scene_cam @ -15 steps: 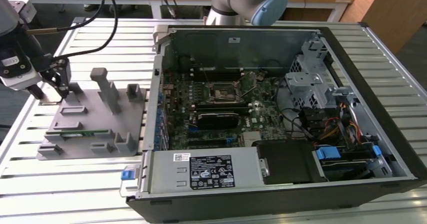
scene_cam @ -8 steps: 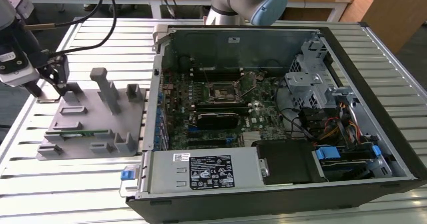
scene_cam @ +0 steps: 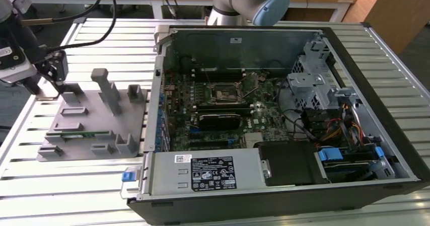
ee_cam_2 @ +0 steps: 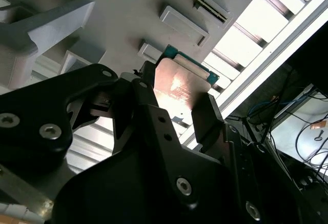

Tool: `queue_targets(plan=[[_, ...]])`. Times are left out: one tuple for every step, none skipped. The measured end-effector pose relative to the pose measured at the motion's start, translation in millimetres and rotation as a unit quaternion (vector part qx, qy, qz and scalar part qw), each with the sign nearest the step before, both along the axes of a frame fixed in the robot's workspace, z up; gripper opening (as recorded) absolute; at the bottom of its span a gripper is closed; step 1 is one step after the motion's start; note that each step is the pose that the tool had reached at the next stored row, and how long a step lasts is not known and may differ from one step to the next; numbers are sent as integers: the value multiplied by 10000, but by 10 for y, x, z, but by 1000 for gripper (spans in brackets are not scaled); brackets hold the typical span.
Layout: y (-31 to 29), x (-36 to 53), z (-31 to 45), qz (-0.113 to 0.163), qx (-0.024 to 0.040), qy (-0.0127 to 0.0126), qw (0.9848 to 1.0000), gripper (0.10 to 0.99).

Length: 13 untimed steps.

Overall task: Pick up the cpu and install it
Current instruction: 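Pick up the cpu and move it towards the insertion slot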

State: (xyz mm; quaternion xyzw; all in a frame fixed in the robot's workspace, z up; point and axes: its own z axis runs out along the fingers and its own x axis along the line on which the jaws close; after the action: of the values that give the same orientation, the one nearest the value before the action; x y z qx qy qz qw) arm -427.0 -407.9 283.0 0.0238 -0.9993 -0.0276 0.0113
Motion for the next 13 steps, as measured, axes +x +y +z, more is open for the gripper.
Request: queue_targets(plan=[[1,0,10,0,0,0,10000,529],[2,0,19,0,0,0,10000,529],[3,0,29,0,0,0,10000,529],[4,0,38,0,0,1,10000,529],[5,0,46,0,0,0,10000,529],[6,0,54,0,0,0,10000,529],[6,0,61,0,0,0,10000,529],[7,0,69,0,0,0,10000,529],[8,0,77,0,0,0,10000,529],[9,0,86,0,0,0,10000,529],[10,0,94,0,0,0,10000,529],[12,0,101,0,0,0,10000,529],[13,0,108,0,0,0,10000,529]])
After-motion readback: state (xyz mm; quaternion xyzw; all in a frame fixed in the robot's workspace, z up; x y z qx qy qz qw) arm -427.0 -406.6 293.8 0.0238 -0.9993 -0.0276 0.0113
